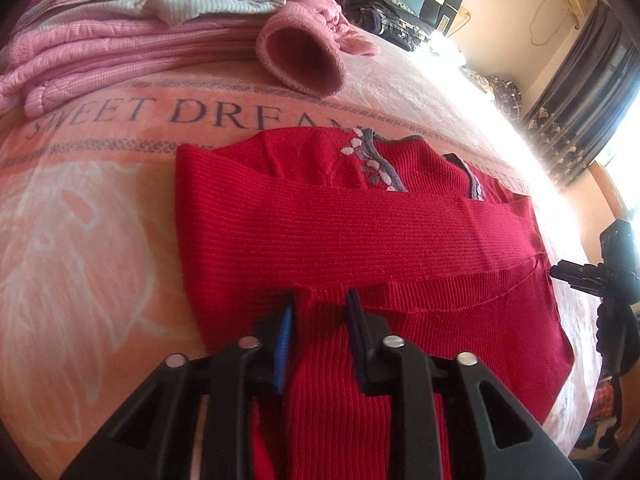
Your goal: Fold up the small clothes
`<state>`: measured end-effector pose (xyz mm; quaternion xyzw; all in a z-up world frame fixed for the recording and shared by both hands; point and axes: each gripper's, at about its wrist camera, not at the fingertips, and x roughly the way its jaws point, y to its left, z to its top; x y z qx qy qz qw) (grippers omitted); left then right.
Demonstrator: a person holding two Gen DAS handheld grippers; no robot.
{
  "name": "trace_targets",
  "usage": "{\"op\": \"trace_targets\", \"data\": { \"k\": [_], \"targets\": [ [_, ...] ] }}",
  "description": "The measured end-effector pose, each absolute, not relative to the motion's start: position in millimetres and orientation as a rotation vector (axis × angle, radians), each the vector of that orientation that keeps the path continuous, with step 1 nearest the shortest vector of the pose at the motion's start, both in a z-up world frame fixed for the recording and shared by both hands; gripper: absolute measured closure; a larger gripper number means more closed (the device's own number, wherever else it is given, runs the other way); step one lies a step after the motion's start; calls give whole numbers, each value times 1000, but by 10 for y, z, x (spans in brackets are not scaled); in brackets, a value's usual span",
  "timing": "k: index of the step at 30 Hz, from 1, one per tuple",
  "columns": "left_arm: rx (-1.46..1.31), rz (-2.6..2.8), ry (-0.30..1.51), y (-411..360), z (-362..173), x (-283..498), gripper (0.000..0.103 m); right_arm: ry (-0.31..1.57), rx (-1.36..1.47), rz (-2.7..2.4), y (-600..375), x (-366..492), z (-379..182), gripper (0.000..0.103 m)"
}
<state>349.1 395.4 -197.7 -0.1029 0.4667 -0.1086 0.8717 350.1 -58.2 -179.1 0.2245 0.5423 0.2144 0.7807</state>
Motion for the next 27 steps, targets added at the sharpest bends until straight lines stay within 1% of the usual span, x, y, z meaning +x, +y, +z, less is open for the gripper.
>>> {"op": "trace_targets", "data": {
  "k": [2, 7, 9, 13, 17, 19, 20, 21, 27],
  "targets": [
    [-230, -262, 956, 3939, -1925, 3458, 99, 1163, 478, 461, -592, 3516, -1778, 68],
    [-305, -297, 923, 4004, -1849, 3417, 99, 1145, 419, 476, -541, 3607, -1718, 66],
    [-311, -286, 929, 4025, -1878, 3420, 99, 1155, 405, 469, -502, 3663, -1755, 62],
    [-314, -277, 947, 4030, -1965, 3444, 99, 1179, 355, 444, -425, 3745, -1872, 63],
    [-321, -259, 957, 4002, -2025, 3489, 97, 1176, 278, 464, -304, 3745, -1849, 62],
    [-306, -243, 956, 3971, -2029, 3496, 97, 1176, 223, 489, -215, 3728, -1827, 78],
    [-293, -231, 954, 3952, -2019, 3494, 97, 1178, 221, 512, -185, 3715, -1819, 96],
    [-283, -227, 948, 3935, -2000, 3484, 98, 1175, 222, 523, -168, 3703, -1800, 99],
    [-288, -233, 874, 3893, -1762, 3334, 99, 1114, 255, 577, -244, 3583, -1472, 100]
  ]
}}
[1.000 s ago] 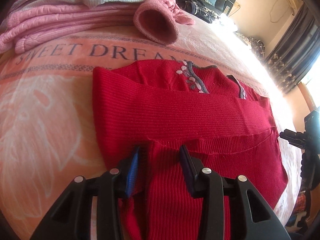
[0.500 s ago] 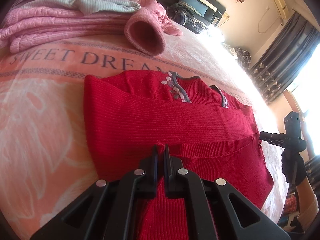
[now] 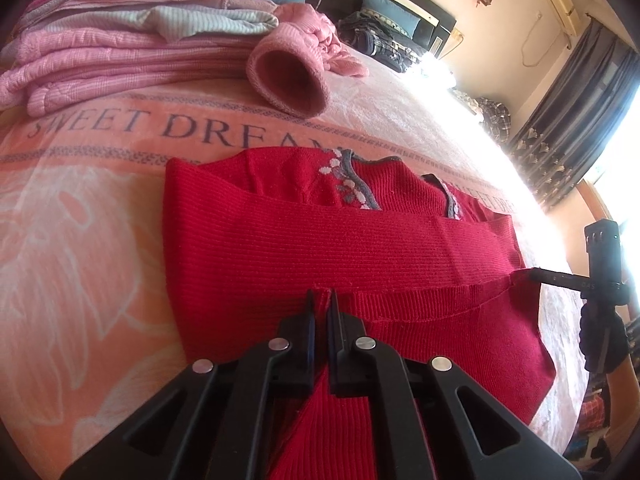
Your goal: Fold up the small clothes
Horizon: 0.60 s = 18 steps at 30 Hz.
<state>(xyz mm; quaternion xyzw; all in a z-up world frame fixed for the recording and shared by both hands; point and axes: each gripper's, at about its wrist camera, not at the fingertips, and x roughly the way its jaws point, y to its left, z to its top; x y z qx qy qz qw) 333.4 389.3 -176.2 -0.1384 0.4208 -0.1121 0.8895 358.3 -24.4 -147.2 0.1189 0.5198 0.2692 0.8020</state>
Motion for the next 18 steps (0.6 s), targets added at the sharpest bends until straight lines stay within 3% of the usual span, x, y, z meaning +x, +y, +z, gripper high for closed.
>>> {"op": "trace_targets", "data": {
  "k": [9, 18],
  "targets": [
    [-438, -220, 711, 4110, -1258, 3289, 100, 963, 363, 595, -547, 3569, -825, 100],
    [-492, -124, 635, 4268, -984, 3975, 100, 930, 372, 442, -544, 4375, -578, 100]
  ]
}}
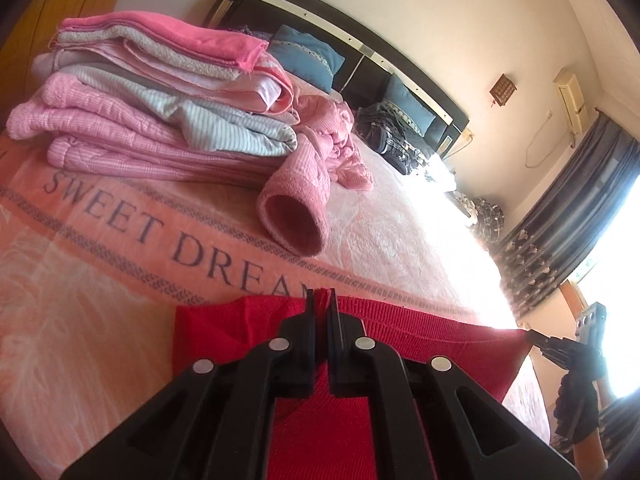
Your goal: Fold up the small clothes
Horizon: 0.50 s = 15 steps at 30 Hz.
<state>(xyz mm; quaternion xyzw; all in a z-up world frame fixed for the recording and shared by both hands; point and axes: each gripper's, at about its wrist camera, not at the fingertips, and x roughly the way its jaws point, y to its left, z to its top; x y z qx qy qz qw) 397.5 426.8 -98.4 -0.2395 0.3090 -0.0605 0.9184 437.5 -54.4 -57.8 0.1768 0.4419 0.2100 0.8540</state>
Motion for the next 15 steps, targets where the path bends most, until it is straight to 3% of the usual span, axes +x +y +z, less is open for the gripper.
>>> {"op": "trace_targets", "data": {
  "k": [12, 15],
  "targets": [
    [-347, 44, 828, 4156, -2063, 4732, 99, 1082, 285, 224, -211, 5130, -1758, 100],
    [-386, 51, 815, 4217, -2002, 4663, 94, 1084, 268, 218, -207, 5083, -1778, 90]
  ]
}}
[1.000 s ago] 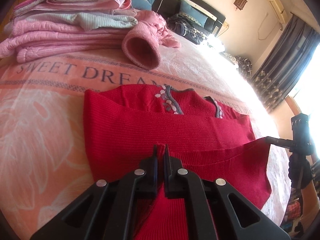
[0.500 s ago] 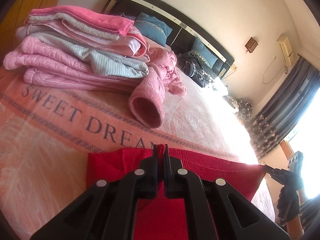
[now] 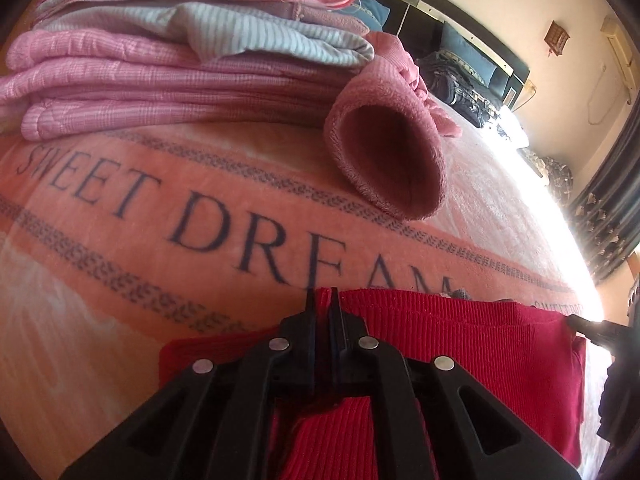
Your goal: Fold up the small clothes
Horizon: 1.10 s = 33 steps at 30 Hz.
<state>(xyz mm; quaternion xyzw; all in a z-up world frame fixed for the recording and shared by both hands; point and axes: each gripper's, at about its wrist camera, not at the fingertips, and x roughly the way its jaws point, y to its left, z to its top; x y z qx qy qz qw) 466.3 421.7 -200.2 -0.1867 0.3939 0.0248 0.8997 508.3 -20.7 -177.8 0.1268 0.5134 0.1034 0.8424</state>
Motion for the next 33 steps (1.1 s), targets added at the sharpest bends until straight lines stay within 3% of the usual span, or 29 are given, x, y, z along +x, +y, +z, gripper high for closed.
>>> {"op": "trace_targets", "data": {
  "k": [2, 7, 11, 15, 24, 25, 29, 33],
  "targets": [
    [-381, 79, 808, 4258, -1844, 4583, 92, 1066, 258, 215, -237, 4999, -1635, 81],
    [-394, 51, 733, 4290, -1205, 4090, 85, 1039, 253, 308, -340, 4562, -1039, 80],
    [-329, -26, 770, 4036, -902, 3555, 76, 1108, 186, 371, -335, 3962, -848, 71],
    [-332, -83, 861, 3831, -1062, 3068, 68, 1207, 149, 414, -307, 3382, -1095, 69],
    [-323, -71, 966, 3744, -1704, 2830, 68, 1314, 128, 394, -326, 3037, -1721, 67],
    [-322, -70, 964, 3759, -1727, 2833, 68, 1314, 135, 407, -330, 3036, -1736, 68],
    [-330, -66, 984, 3805, -1833, 2837, 68, 1318, 199, 450, -396, 3032, -1731, 98],
    [-300, -82, 1000, 3778, -1896, 2792, 68, 1313, 246, 482, -502, 2980, -1644, 99]
  ]
}}
